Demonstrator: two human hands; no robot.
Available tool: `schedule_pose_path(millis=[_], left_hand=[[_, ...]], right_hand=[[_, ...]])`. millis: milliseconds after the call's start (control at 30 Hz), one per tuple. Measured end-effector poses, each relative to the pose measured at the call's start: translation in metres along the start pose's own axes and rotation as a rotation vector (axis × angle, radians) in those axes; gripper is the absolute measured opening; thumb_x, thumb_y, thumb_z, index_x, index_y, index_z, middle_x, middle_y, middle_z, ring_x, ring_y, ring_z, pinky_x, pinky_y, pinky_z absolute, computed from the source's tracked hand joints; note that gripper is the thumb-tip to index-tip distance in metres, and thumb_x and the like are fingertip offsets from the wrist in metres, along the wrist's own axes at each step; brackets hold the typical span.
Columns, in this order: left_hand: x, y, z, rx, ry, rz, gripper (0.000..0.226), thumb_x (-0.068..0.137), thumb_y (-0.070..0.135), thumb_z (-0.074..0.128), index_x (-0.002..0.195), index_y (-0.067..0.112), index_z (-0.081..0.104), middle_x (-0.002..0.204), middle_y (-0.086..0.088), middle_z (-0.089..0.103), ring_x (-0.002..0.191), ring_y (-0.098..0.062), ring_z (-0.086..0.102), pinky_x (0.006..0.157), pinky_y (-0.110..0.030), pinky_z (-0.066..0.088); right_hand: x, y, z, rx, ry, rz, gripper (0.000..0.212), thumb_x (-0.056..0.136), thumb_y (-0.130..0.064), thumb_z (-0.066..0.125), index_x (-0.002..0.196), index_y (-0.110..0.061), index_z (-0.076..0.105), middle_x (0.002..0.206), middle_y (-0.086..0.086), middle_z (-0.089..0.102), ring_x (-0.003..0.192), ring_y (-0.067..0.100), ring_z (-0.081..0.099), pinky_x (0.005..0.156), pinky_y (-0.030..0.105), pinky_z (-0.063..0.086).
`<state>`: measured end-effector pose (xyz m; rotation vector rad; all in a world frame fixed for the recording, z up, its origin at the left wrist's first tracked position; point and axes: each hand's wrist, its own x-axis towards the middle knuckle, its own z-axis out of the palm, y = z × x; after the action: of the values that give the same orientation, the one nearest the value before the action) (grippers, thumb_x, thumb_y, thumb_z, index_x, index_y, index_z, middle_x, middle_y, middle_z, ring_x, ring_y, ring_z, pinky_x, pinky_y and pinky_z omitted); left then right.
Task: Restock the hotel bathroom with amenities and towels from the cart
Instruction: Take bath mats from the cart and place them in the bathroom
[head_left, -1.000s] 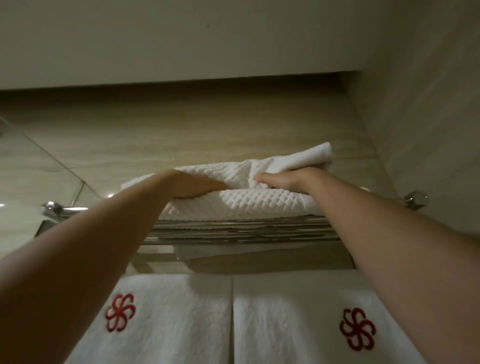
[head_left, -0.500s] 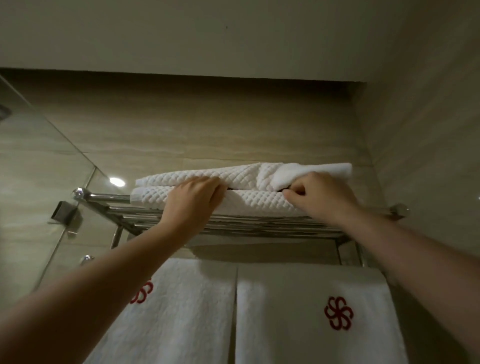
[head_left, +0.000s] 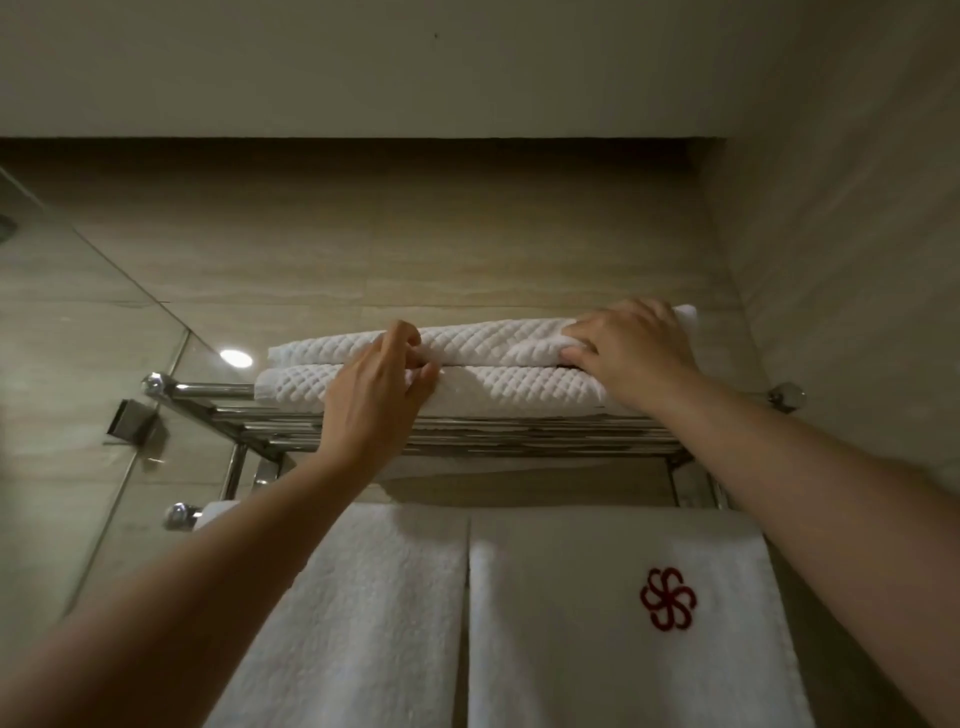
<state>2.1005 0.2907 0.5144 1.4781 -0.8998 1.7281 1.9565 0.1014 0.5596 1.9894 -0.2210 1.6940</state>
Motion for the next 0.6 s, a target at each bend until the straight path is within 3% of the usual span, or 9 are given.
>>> schedule_pose_path(millis=[133, 233, 300, 400, 467, 533, 600], left_hand=[[-0.003, 0.003, 0.002, 0.017, 0.03, -0.023, 0.041, 0.09, 0.031, 0.055, 0.124, 0.013, 0.042, 0.117, -0.01, 0.052, 0.091, -0.02, 0.051, 0.063, -0.031, 0.042], [-0.004, 0.006, 0.002, 0.063, 0.031, -0.053, 0.054, 0.087, 0.03, 0.06, 0.134, 0.014, 0.039, 0.129, -0.016, 0.038, 0.113, -0.03, 0.04, 0.081, -0.037, 0.044], [-0.004, 0.006, 0.002, 0.106, 0.047, -0.069, 0.055, 0.084, 0.032, 0.064, 0.132, 0.016, 0.044, 0.137, -0.017, 0.033, 0.123, -0.033, 0.031, 0.101, -0.048, 0.034], [0.0, 0.002, -0.001, 0.2, 0.051, 0.028, 0.046, 0.084, 0.039, 0.062, 0.122, 0.016, 0.051, 0.146, -0.012, 0.03, 0.135, -0.03, 0.023, 0.114, -0.046, 0.012], [0.005, -0.001, -0.005, 0.236, -0.027, 0.072, 0.036, 0.089, 0.042, 0.053, 0.113, 0.015, 0.052, 0.142, -0.009, 0.04, 0.135, -0.025, 0.031, 0.116, -0.042, 0.007], [0.009, 0.001, -0.008, 0.248, -0.095, 0.088, 0.029, 0.094, 0.041, 0.043, 0.107, 0.015, 0.049, 0.119, -0.01, 0.06, 0.118, -0.026, 0.051, 0.115, -0.042, 0.013], [0.01, 0.004, -0.01, 0.283, -0.105, 0.085, 0.027, 0.095, 0.038, 0.039, 0.105, 0.014, 0.047, 0.1, -0.009, 0.064, 0.1, -0.028, 0.059, 0.11, -0.044, 0.023]], right_hand=[[-0.013, 0.013, 0.004, 0.025, 0.088, 0.066, 0.033, 0.097, -0.04, 0.039, 0.104, -0.018, 0.063, 0.102, 0.005, 0.067, 0.096, 0.025, 0.056, 0.087, 0.035, 0.034], [-0.017, 0.015, 0.004, 0.047, 0.131, 0.031, 0.035, 0.099, -0.038, 0.035, 0.103, -0.013, 0.059, 0.101, 0.006, 0.067, 0.09, 0.027, 0.057, 0.079, 0.034, 0.032], [-0.02, 0.015, 0.006, 0.065, 0.194, -0.009, 0.033, 0.099, -0.036, 0.036, 0.103, -0.012, 0.058, 0.1, 0.006, 0.066, 0.084, 0.026, 0.057, 0.07, 0.031, 0.03], [-0.031, 0.016, 0.011, 0.139, 0.263, -0.042, 0.028, 0.097, -0.033, 0.043, 0.101, -0.011, 0.059, 0.091, 0.006, 0.066, 0.07, 0.018, 0.048, 0.066, 0.028, 0.027], [-0.034, 0.017, 0.016, 0.146, 0.259, -0.047, 0.025, 0.097, -0.033, 0.044, 0.098, -0.012, 0.058, 0.085, 0.005, 0.065, 0.068, 0.018, 0.046, 0.065, 0.028, 0.027], [-0.032, 0.018, 0.016, 0.134, 0.214, -0.042, 0.025, 0.098, -0.033, 0.04, 0.098, -0.013, 0.056, 0.082, 0.002, 0.06, 0.069, 0.019, 0.045, 0.065, 0.029, 0.026], [-0.022, 0.019, 0.015, 0.155, 0.147, -0.03, 0.024, 0.099, -0.034, 0.036, 0.096, -0.016, 0.052, 0.079, -0.002, 0.053, 0.071, 0.021, 0.048, 0.067, 0.031, 0.027]])
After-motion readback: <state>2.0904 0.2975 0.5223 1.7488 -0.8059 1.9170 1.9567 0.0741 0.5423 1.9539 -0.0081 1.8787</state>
